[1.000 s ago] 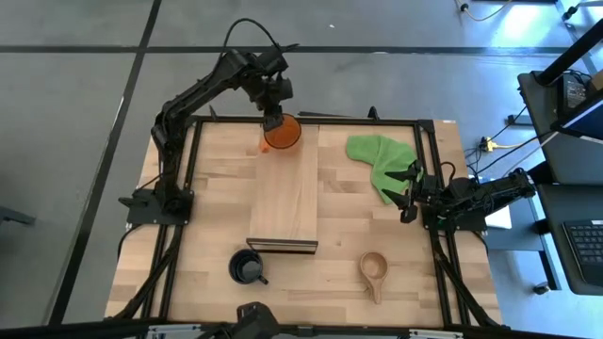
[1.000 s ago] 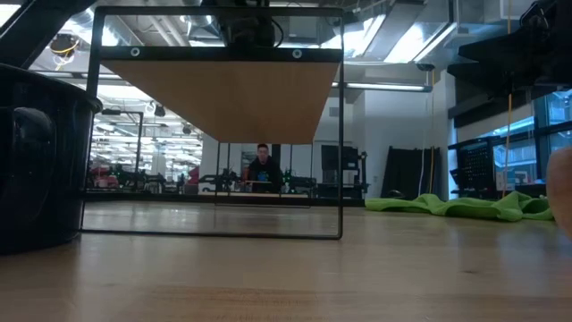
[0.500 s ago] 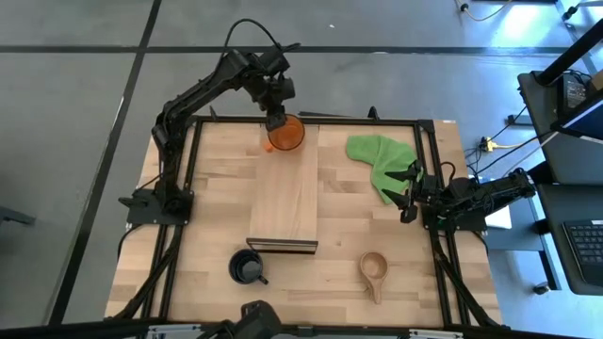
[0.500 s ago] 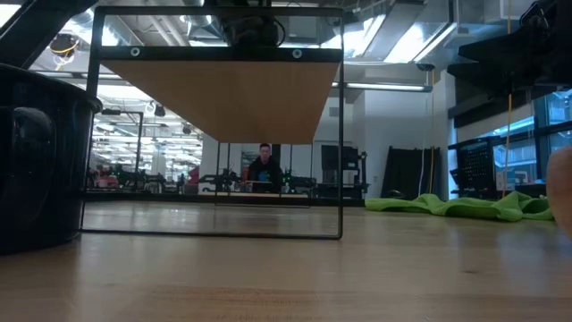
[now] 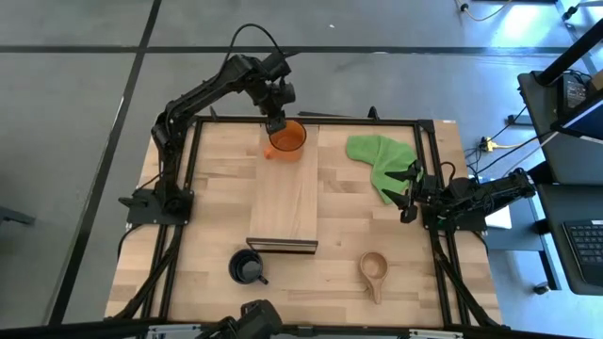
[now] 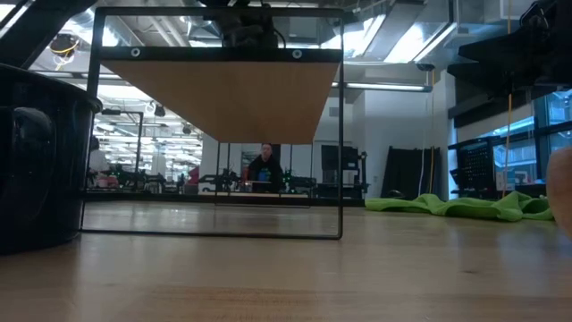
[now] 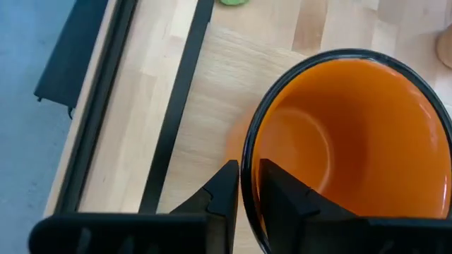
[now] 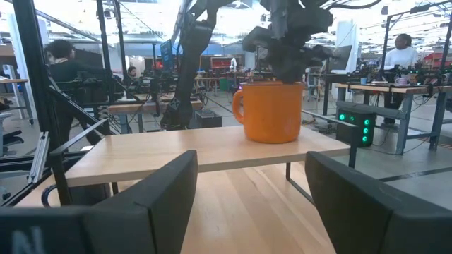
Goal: Stack small to large cups/mugs on shelf
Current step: Put the orange mug on the shelf
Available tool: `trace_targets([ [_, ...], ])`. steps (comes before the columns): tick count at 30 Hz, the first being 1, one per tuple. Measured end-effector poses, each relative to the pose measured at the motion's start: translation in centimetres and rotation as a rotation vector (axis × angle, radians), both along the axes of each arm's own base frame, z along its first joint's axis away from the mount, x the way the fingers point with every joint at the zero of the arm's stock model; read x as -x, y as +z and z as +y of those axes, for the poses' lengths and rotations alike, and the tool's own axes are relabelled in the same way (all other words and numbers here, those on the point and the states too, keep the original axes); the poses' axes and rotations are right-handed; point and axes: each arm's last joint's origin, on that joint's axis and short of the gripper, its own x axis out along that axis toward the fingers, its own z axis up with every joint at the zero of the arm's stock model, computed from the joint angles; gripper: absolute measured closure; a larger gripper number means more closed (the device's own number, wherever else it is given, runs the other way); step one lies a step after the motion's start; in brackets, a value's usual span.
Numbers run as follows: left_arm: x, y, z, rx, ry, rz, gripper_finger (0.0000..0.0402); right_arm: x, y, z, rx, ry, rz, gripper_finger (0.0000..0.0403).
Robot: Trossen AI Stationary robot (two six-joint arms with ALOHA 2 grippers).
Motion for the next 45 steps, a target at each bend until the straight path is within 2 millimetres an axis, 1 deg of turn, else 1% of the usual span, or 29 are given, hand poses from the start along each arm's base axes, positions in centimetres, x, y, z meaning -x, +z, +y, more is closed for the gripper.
trace_targets([
  [2,-0.1,0.2,0.1,-0.011,0.007,-0.013,0.0351,0.0,0.0,0.0,0.000,0.000,0.000,0.0140],
  [11,0.2,2.1,0.2,-0.050,0.022,-0.068,0.0350,0.0,0.0,0.0,0.000,0.000,0.000,0.0140],
  [16,0.9,2.4,-0.4,0.002,0.037,-0.012,0.0351,0.0,0.0,0.0,0.000,0.000,0.000,0.0140],
  [18,1.2,2.8,-1.1,0.007,0.036,0.007,0.0353,0.0,0.0,0.0,0.000,0.000,0.001,0.0140],
  [20,1.5,3.9,-2.2,-0.025,0.030,-0.004,0.0358,0.0,0.0,0.0,0.000,0.000,0.001,0.0140],
  [23,2.6,6.2,-4.4,-0.065,0.027,-0.057,0.0368,0.0,0.0,0.0,0.000,0.000,0.001,0.0140],
  [25,3.5,7.6,-5.8,-0.070,0.041,-0.089,0.0382,0.0,0.0,0.0,0.000,0.000,0.000,0.0140],
  [27,4.3,8.7,-7.2,-0.087,0.070,-0.099,0.0396,0.0,0.0,0.0,0.000,0.001,0.000,0.0140],
  [29,4.8,9.2,-8.8,-0.100,0.106,-0.089,0.0398,0.0,0.0,0.0,0.000,0.000,0.001,0.0140],
  [31,4.9,9.0,-10.4,-0.066,0.126,-0.059,0.0400,0.0,0.0,0.0,0.000,0.000,0.001,0.0140],
  [33,4.4,8.2,-12.0,-0.049,0.141,-0.029,0.0401,0.0,0.0,0.0,0.000,0.001,0.001,0.0140],
  [35,3.7,7.0,-13.7,-0.074,0.149,0.009,0.0401,0.0,0.0,0.0,0.000,0.000,0.001,0.0140],
  [39,2.4,4.1,-16.7,-0.096,0.167,0.017,0.0401,0.0,0.0,0.0,0.000,0.000,0.001,0.0140],
  [42,2.4,2.2,-17.8,-0.099,0.247,0.011,0.0401,0.0,0.0,0.0,0.001,0.001,0.001,0.0140],
  [45,3.1,1.2,-18.4,-0.158,0.351,-0.009,0.0401,0.0,0.0,0.0,0.000,0.000,0.001,0.0140],
])
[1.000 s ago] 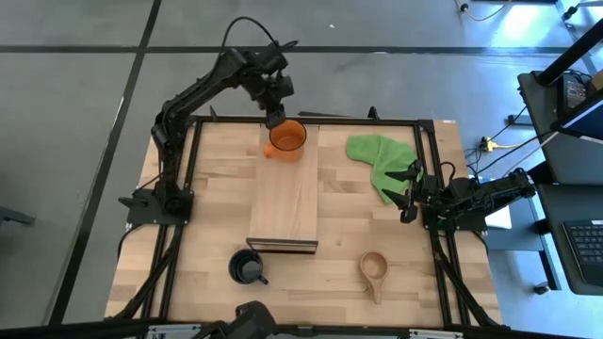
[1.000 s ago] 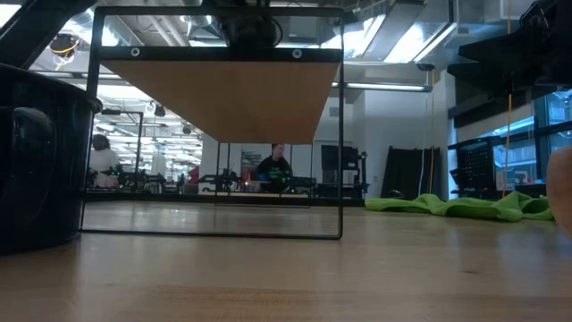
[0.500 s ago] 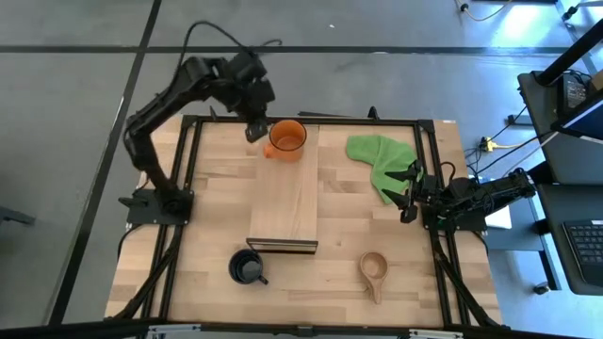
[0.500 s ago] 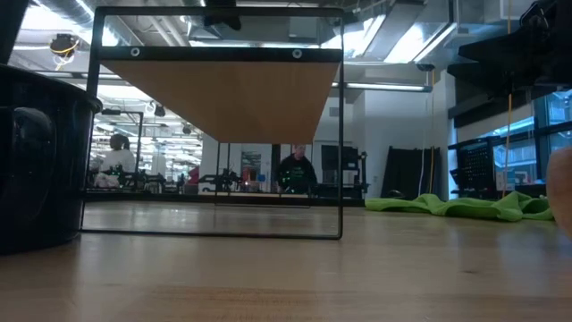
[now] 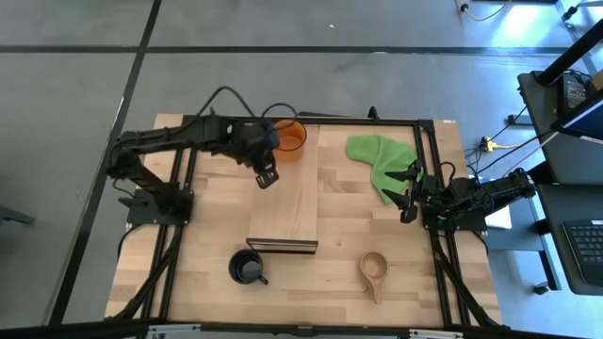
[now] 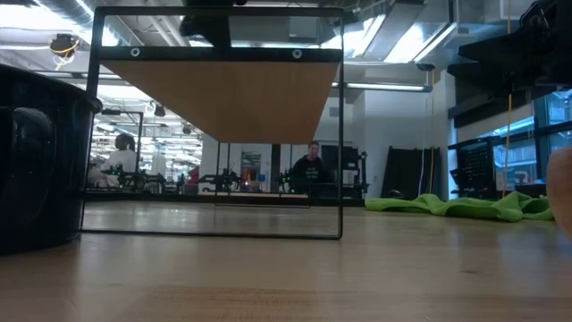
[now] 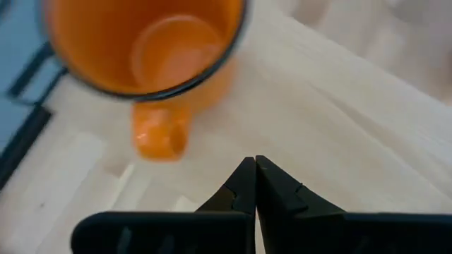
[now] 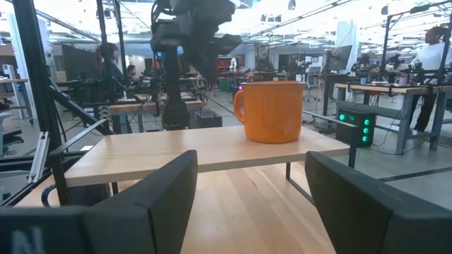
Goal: Stack small to large cups/mugs on shelf
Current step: Put the orange mug on the shelf
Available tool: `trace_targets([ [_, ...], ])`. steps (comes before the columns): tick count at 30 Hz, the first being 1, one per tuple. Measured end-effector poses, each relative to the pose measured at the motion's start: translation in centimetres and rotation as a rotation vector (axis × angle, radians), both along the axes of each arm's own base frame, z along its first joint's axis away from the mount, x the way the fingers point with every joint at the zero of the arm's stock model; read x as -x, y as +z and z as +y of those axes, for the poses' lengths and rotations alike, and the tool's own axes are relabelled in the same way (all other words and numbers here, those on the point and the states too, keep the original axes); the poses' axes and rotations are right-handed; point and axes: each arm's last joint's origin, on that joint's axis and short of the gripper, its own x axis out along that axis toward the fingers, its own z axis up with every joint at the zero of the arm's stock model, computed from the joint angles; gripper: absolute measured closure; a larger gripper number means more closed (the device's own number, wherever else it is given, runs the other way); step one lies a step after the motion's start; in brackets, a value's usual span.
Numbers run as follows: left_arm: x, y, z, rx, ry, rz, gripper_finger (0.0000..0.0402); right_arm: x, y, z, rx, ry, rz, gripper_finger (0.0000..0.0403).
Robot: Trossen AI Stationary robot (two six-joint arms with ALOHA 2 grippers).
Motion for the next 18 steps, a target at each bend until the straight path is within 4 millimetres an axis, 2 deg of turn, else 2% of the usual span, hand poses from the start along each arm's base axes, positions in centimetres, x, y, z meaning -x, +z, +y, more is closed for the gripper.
trace_targets([
  [6,1.3,-0.9,-0.4,-0.022,0.129,-0.092,0.0401,0.0,0.0,0.0,0.000,0.000,0.000,0.0140],
  [11,0.9,-2.6,-0.5,0.019,0.160,-0.163,0.0401,0.0,0.0,0.0,0.000,0.000,0.000,0.0140],
  [18,0.9,-4.5,-0.4,0.020,0.221,-0.134,0.0401,0.0,0.0,0.0,0.000,0.000,0.000,0.0140],
])
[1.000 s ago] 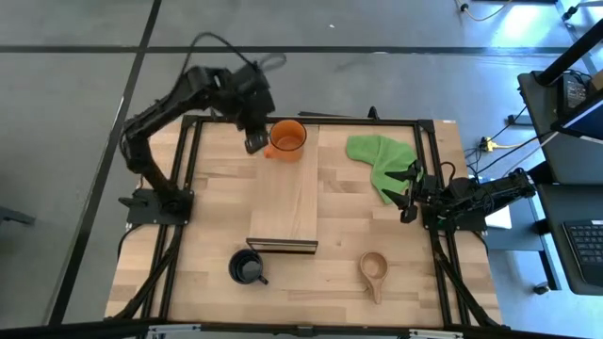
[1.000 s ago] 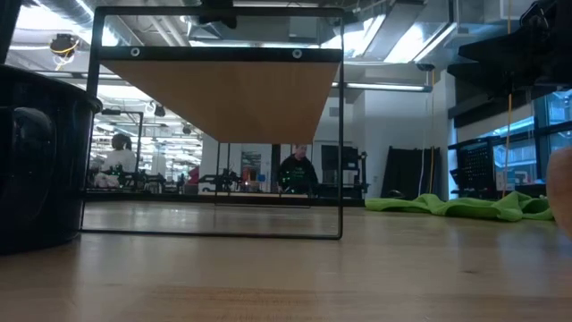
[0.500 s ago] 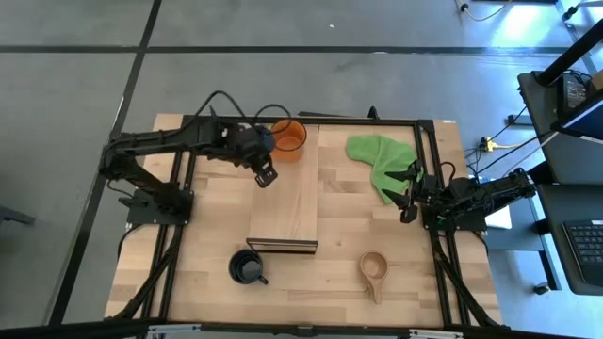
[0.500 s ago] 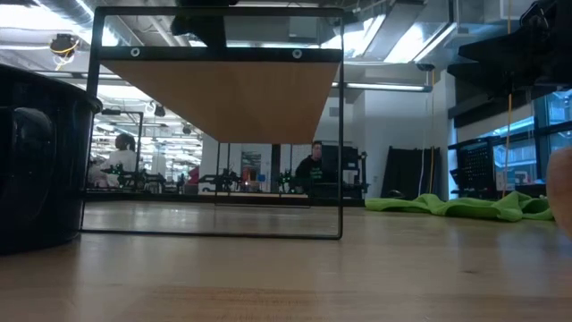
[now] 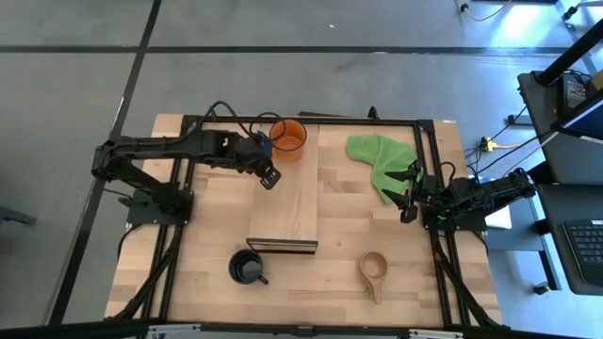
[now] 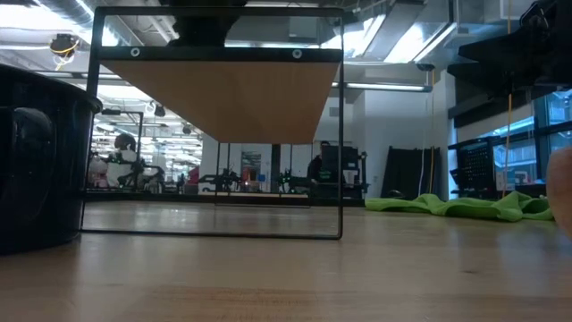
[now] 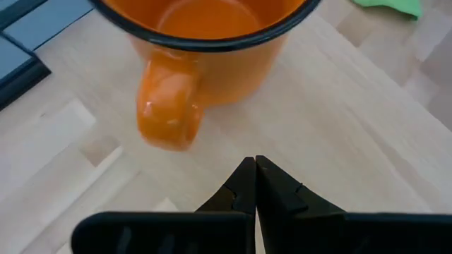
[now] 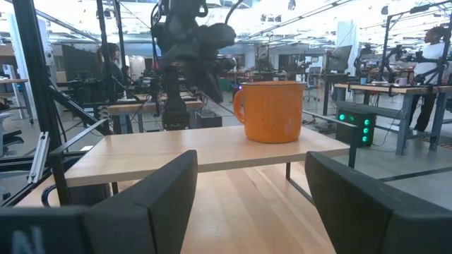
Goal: Stack small to large cups/mugs on shelf
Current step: Put the orange mug on the shelf
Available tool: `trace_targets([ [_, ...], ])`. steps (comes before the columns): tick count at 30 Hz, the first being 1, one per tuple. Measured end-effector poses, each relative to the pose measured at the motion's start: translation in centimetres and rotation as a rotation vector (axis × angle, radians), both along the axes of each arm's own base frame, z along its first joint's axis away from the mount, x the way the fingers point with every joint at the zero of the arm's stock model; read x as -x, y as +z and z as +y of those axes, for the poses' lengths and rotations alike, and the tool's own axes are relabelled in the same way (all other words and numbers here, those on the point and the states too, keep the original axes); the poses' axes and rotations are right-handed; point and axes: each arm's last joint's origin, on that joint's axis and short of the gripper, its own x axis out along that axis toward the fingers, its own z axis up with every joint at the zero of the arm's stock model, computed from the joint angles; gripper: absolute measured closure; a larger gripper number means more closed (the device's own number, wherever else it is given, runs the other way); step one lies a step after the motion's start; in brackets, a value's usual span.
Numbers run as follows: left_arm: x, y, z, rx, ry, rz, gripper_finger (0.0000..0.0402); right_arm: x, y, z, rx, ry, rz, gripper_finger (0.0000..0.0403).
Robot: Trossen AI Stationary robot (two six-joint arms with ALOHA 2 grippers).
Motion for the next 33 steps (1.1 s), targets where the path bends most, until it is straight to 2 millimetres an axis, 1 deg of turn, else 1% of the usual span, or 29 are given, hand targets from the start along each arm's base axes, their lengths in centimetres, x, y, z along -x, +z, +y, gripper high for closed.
trace_targets([
  [9,0.1,0.0,0.8,-0.010,0.035,-0.009,0.0401,0.0,0.0,0.0,0.000,-0.001,-0.001,0.0140],
  [12,0.1,0.0,1.1,-0.007,0.040,-0.009,0.0401,0.1,0.4,-0.1,-0.020,-0.025,-0.043,0.0140],
  [13,0.1,0.0,1.1,-0.005,0.038,-0.009,0.0401,0.1,0.6,-0.1,-0.052,-0.017,-0.070,0.0140],
  [16,0.1,0.0,1.1,0.003,0.030,-0.010,0.0401,0.5,1.8,-0.2,-0.255,0.042,-0.248,0.0140],
  [18,0.1,0.0,1.1,0.010,0.025,-0.012,0.0401,0.8,2.4,-0.5,-0.345,-0.005,-0.340,0.0140],
  [20,0.0,0.0,1.0,0.017,0.018,-0.018,0.0401,0.9,2.7,-0.7,-0.414,-0.024,-0.393,0.0140],
  [21,0.0,0.0,1.0,0.020,0.011,-0.020,0.0401,0.8,2.8,-0.7,-0.419,-0.018,-0.384,0.0140],
  [23,0.0,0.0,1.0,0.014,-0.002,-0.019,0.0401,0.4,2.7,-0.5,-0.386,0.040,-0.296,0.0140],
  [26,0.0,0.0,1.4,0.009,0.006,-0.018,0.0401,-0.4,2.8,-0.4,-0.434,0.094,-0.186,0.0140],
  [29,0.2,0.0,1.9,-0.010,0.034,-0.013,0.0401,-1.2,3.8,-0.3,-0.442,0.150,-0.132,0.0140],
  [33,0.3,0.1,2.7,-0.029,0.029,0.001,0.0401,-3.1,5.3,-0.1,-0.437,0.191,-0.027,0.0140],
])
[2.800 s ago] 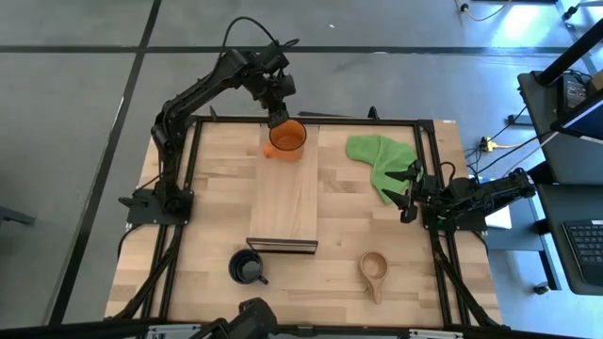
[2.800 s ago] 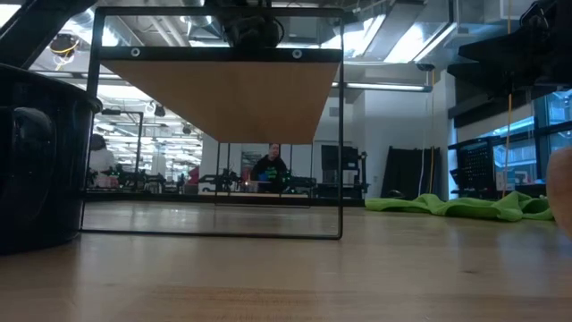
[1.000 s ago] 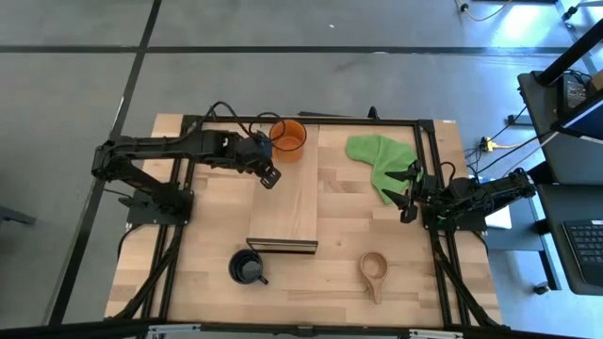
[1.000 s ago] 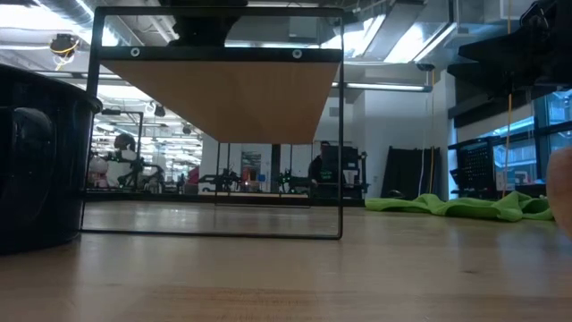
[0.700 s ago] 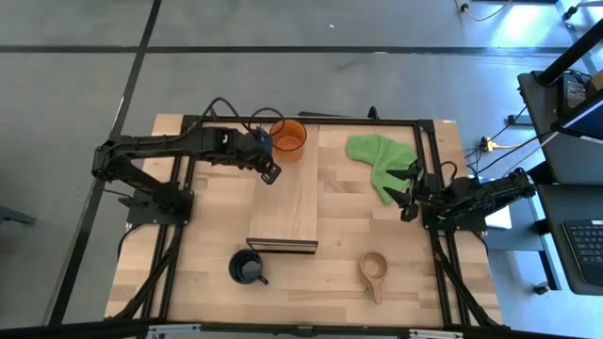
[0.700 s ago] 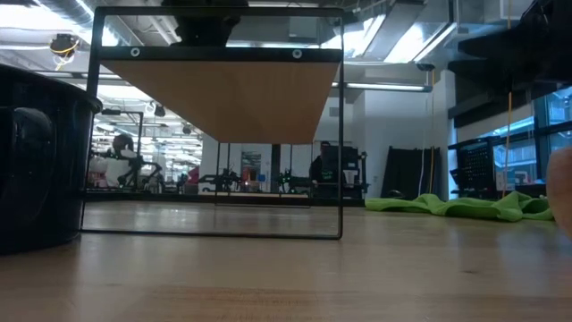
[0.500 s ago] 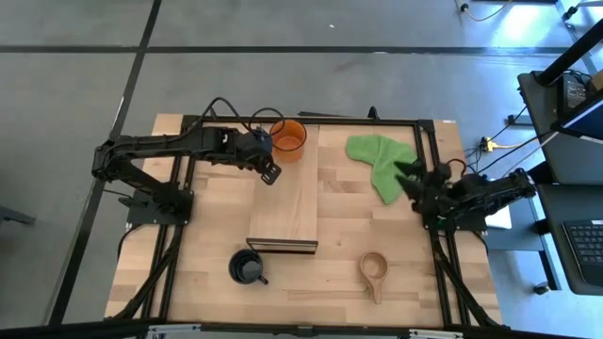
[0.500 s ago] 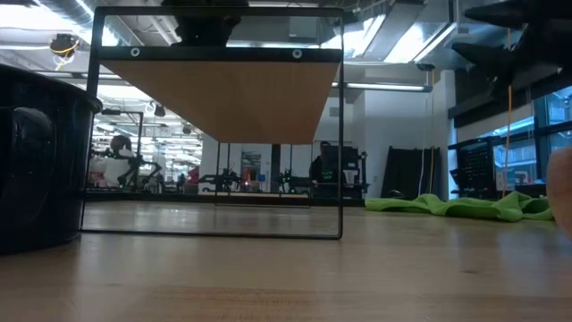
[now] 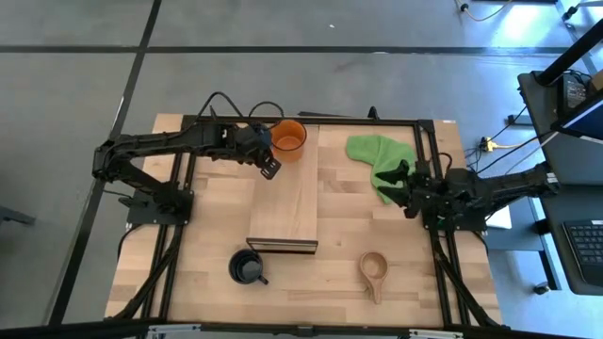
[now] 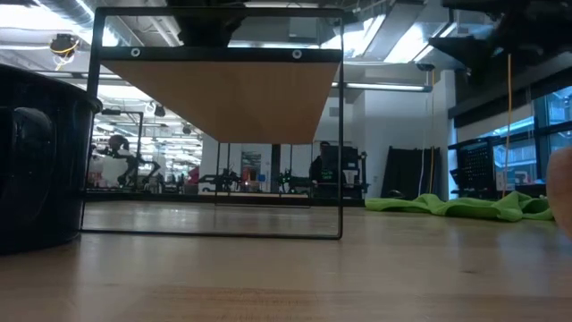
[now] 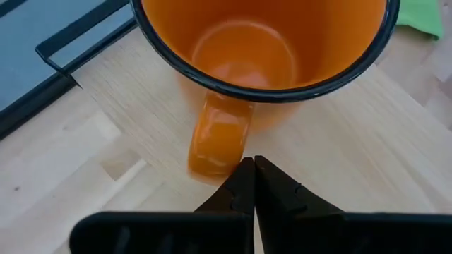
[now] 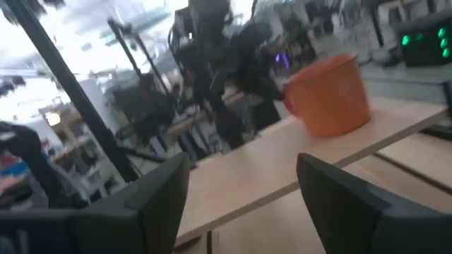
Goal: Stack small to large cups/mugs on shelf
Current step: Put the orange mug on the shelf
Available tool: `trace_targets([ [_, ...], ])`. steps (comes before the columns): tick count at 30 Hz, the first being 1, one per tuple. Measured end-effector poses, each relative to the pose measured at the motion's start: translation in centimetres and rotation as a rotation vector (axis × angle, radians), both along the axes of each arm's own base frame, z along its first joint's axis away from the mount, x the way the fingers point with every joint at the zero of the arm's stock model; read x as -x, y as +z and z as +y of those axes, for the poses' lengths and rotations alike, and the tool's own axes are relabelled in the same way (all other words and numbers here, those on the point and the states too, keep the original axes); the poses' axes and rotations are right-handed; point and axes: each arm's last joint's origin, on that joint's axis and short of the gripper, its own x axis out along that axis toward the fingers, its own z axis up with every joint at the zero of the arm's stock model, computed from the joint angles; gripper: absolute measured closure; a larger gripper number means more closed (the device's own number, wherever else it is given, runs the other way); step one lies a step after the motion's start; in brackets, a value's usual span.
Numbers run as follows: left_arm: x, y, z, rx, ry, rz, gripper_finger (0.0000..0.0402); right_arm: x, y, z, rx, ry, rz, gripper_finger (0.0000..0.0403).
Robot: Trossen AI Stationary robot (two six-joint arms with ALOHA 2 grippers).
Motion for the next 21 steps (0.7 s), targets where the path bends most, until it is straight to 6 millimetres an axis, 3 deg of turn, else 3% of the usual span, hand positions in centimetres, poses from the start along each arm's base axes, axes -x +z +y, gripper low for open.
trace_targets([
  [12,0.5,0.0,1.7,-0.045,-0.002,0.035,0.0402,-7.6,3.0,-2.1,-0.001,-0.031,0.228,0.0140],
  [17,0.6,0.1,2.3,-0.063,-0.018,0.040,0.0402,-9.6,3.8,-3.2,0.035,-0.018,0.254,0.0140],
  [21,0.5,0.1,2.4,-0.061,-0.033,0.029,0.0402,-10.1,4.0,-4.3,0.025,-0.054,0.262,0.0140],
])
